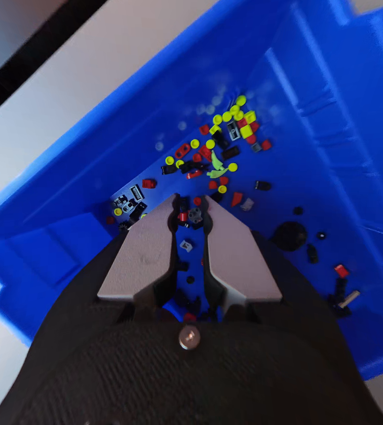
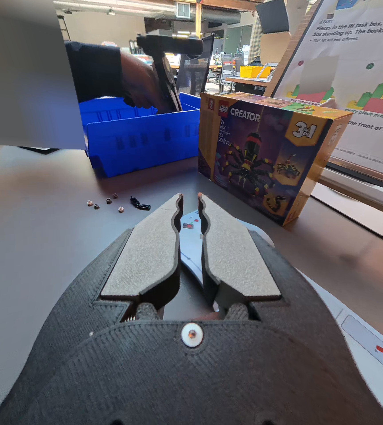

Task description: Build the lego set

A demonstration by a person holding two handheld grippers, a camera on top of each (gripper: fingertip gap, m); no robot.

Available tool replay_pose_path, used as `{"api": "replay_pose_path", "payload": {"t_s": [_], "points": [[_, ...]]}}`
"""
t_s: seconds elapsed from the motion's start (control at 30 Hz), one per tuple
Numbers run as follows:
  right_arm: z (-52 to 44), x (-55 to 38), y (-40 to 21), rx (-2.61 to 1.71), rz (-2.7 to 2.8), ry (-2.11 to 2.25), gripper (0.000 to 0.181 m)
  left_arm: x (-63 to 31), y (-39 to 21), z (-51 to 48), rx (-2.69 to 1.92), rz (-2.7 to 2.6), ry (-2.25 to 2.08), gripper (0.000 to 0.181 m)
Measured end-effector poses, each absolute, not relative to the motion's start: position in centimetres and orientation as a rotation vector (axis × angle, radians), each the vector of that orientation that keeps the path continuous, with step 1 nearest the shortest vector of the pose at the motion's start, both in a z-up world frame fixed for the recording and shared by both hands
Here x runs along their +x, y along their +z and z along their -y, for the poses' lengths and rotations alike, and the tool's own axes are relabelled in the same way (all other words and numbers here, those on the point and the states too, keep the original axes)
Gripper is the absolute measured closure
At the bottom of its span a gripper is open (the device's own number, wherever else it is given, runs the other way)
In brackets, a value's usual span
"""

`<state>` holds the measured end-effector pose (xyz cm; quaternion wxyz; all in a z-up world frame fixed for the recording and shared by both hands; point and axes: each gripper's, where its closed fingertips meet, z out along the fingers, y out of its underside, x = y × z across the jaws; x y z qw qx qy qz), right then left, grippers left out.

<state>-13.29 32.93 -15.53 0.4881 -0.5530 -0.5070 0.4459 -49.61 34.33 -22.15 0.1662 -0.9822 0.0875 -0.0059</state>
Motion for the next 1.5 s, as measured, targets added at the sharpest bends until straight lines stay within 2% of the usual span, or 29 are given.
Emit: {"api": "replay_pose_path", "payload": {"t_s": [0.23,1.27,1.5], "points": [[-32.6,-13.4,-15.5,-1.343,1.243,1.1,0.172,-50.4,-23.8,-34.1,-2.87,-0.229,-0.035,0.175],[-32.8,-13.4,-15.5,-1.349,1.234,1.108,0.172,-50.0,-24.3,-33.0,-2.953,-0.335,-0.107,0.175],[-32.8,-13.4,-15.5,-1.35,1.234,1.109,0.172,-49.7,-22.8,-33.6,-2.899,-0.347,-0.13,0.175]]}}
